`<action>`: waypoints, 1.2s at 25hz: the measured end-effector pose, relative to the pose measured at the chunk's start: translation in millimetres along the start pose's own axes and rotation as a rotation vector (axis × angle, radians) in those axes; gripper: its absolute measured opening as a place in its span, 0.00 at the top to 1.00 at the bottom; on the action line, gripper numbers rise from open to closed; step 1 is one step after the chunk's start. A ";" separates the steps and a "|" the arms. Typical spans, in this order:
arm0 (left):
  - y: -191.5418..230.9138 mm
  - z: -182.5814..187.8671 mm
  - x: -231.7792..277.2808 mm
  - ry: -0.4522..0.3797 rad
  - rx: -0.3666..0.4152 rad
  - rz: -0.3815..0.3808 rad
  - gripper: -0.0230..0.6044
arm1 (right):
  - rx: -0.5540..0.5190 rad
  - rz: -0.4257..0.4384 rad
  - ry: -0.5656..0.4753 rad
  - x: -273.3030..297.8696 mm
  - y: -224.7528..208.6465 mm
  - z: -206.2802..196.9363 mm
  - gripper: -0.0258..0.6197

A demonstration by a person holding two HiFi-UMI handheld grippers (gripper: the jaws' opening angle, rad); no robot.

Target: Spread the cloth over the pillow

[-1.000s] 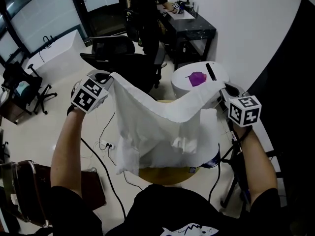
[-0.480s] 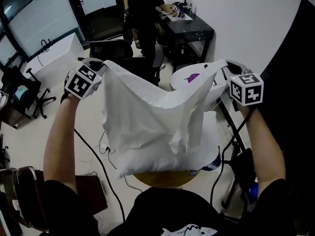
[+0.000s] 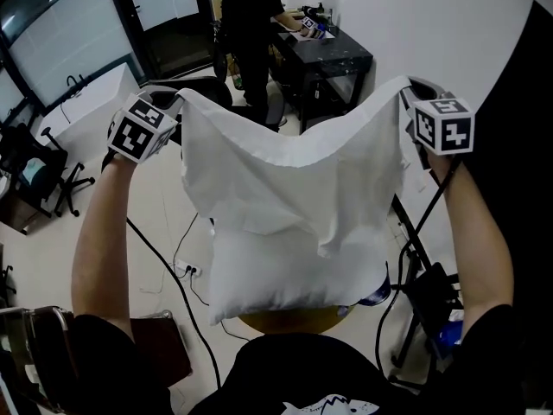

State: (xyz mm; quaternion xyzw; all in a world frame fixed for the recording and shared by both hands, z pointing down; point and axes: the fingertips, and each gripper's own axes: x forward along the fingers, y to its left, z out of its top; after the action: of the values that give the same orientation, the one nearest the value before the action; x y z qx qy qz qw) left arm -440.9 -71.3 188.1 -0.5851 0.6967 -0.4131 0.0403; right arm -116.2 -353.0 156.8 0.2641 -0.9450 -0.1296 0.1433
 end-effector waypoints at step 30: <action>-55.7 -52.6 53.1 0.093 -0.012 -0.071 0.98 | 0.022 -0.097 0.167 26.3 -53.1 -93.5 0.95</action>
State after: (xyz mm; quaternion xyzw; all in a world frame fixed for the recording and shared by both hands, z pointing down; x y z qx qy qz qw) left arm -442.2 -87.1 279.9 -0.5898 0.6791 -0.4369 -0.0102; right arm -81.6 -426.9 231.6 0.3211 -0.9172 -0.1035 0.2121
